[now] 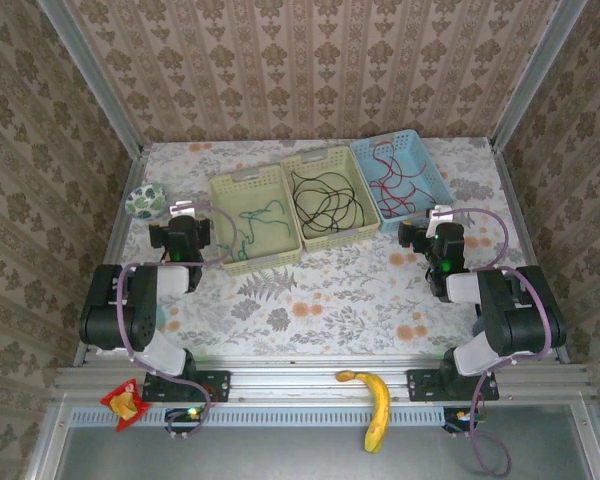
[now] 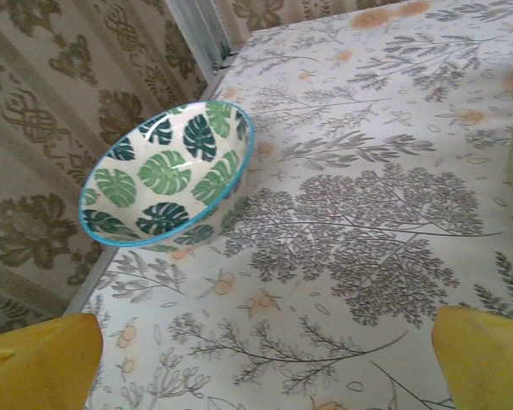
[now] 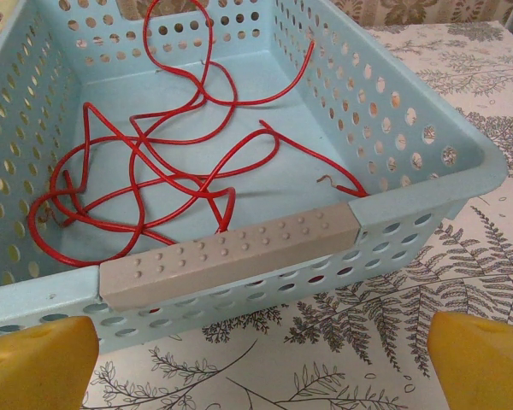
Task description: Untangle the cables
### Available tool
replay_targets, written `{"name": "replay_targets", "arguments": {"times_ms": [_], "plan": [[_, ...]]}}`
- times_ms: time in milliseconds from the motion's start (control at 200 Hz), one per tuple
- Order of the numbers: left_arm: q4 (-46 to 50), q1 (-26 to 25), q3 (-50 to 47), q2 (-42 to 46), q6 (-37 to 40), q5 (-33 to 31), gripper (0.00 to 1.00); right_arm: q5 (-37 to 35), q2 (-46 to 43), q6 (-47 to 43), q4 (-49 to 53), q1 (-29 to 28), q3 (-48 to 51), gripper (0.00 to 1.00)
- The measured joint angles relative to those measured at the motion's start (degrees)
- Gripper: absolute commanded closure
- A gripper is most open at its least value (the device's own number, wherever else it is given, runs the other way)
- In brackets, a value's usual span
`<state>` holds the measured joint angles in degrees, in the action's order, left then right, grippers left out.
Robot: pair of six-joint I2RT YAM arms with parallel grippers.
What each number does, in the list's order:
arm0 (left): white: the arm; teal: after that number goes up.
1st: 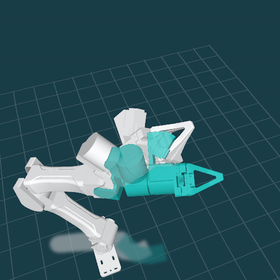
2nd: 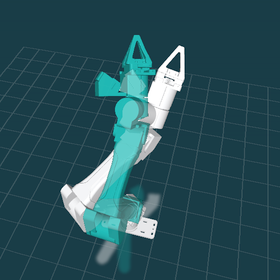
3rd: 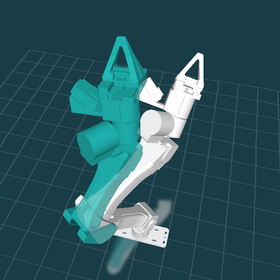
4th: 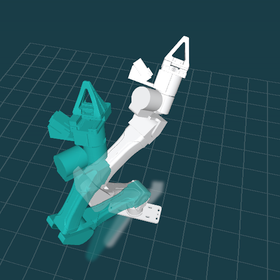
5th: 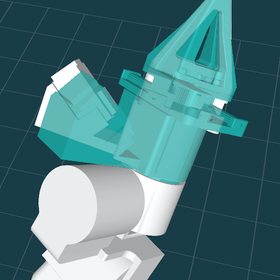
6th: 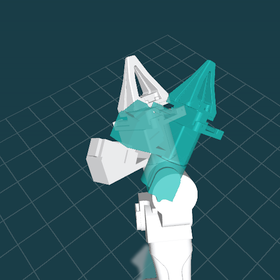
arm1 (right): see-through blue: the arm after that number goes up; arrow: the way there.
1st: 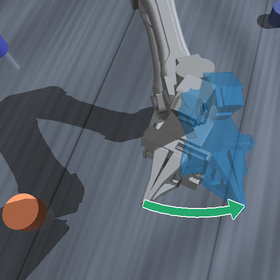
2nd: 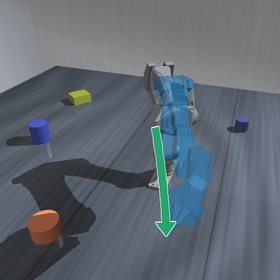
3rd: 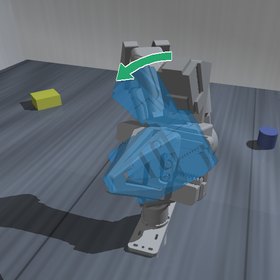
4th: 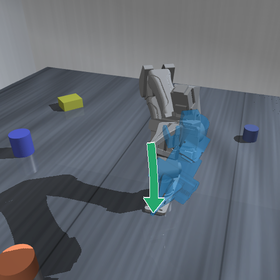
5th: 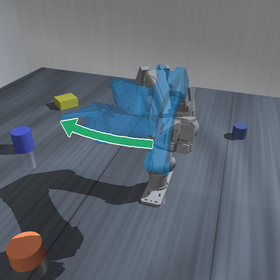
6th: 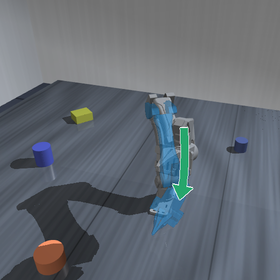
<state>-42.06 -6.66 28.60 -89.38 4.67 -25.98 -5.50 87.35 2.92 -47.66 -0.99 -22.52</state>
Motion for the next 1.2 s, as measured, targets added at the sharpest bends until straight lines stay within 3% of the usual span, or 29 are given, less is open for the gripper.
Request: {"name": "replay_targets", "arguments": {"times_ms": [465,785,1200], "plan": [[-3.0,0.3,-2.9,1.3,-0.2,2.8,0.00,0.0,0.0,0.0,0.0,0.0,0.0,0.00],[-10.3,2.9,-7.3,0.0,-0.9,10.2,0.00,0.0,0.0,0.0,0.0,0.0,0.0,0.00],[-11.6,3.3,-7.3,0.0,-1.2,11.4,0.00,0.0,0.0,0.0,0.0,0.0,0.0,0.00]]}}
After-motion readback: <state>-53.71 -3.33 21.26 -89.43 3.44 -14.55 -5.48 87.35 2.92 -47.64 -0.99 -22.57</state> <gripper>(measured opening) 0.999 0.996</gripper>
